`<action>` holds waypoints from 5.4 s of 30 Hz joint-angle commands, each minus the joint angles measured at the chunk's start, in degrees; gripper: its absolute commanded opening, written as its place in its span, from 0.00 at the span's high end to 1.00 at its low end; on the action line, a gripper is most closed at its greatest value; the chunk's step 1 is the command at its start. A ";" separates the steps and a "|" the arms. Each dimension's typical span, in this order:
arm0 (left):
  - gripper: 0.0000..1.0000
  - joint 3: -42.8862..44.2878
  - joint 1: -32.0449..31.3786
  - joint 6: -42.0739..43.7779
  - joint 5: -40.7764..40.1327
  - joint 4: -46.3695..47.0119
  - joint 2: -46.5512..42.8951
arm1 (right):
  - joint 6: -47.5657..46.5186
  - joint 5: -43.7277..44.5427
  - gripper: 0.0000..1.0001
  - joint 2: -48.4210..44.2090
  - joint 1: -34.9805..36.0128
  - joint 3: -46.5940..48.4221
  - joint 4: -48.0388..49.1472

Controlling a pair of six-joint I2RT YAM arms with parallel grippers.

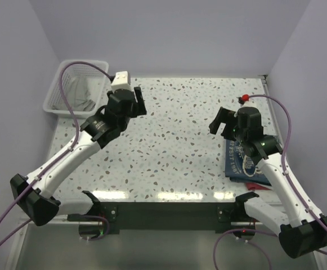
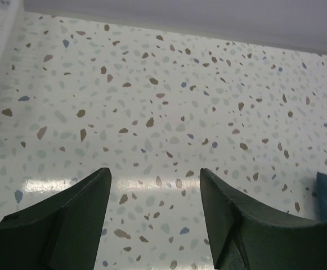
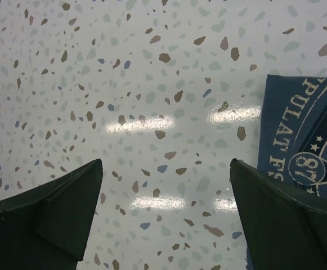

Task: Fold and stack the tank tops
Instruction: Move the tank top to the center of the board, then flatten the tank top out

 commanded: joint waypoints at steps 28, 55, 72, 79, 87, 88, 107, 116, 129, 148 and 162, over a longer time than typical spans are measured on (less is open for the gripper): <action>0.16 52.42 42.86 3.14 -17.42 -1.20 65.27 | -0.82 -13.47 0.01 2.08 0.19 -1.80 4.56; 0.22 56.81 44.17 18.71 -11.54 10.95 73.52 | 0.41 -15.23 0.01 4.19 0.19 -2.16 6.14; 0.28 55.23 47.25 18.70 -5.21 11.39 76.78 | 1.37 -15.67 0.02 5.42 0.10 -3.13 7.11; 0.30 54.53 48.57 19.84 -3.63 12.09 76.34 | 1.46 -15.76 0.02 5.42 0.19 -3.48 7.37; 0.71 54.35 48.57 19.67 -1.79 12.53 76.26 | 1.46 -16.46 0.01 6.21 0.10 -3.65 8.08; 0.77 54.61 48.66 19.41 -1.17 12.27 76.34 | 1.46 -16.46 0.01 6.12 0.10 -3.65 8.16; 1.00 52.59 46.29 17.82 4.73 21.66 61.67 | 1.20 -17.95 0.01 6.65 0.01 -3.83 10.27; 1.00 54.62 43.75 16.59 8.24 23.17 49.02 | 1.02 -18.22 0.01 6.74 0.10 -2.60 11.33; 1.00 46.80 22.74 20.11 8.95 22.20 27.06 | 0.40 -15.05 0.01 4.11 0.10 1.18 9.05; 0.33 8.49 25.02 -3.35 27.75 14.73 20.45 | 0.85 -11.46 0.02 9.63 2.89 -4.00 13.17; 0.69 -27.12 17.11 -14.08 31.10 12.45 3.05 | 0.14 9.73 0.43 22.55 34.44 -3.66 13.17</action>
